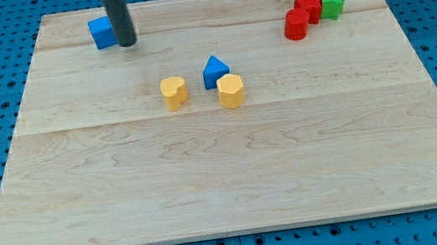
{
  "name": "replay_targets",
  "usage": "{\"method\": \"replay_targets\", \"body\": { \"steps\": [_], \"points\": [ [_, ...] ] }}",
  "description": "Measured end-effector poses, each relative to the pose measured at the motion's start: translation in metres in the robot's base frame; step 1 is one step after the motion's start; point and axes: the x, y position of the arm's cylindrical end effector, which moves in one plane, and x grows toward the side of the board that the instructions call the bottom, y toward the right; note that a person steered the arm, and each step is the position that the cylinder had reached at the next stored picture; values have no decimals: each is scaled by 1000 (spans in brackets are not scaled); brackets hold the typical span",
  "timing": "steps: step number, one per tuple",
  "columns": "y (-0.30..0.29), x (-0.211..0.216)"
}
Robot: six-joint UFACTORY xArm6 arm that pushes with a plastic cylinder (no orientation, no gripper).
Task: Point your arm towards the group of blocks
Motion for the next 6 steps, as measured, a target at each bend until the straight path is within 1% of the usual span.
{"method": "replay_targets", "body": {
  "steps": [1, 2, 3, 4, 6],
  "points": [
    [-19, -34],
    [36, -25],
    [128, -47],
    [199, -52],
    [200, -52]
  ]
}}
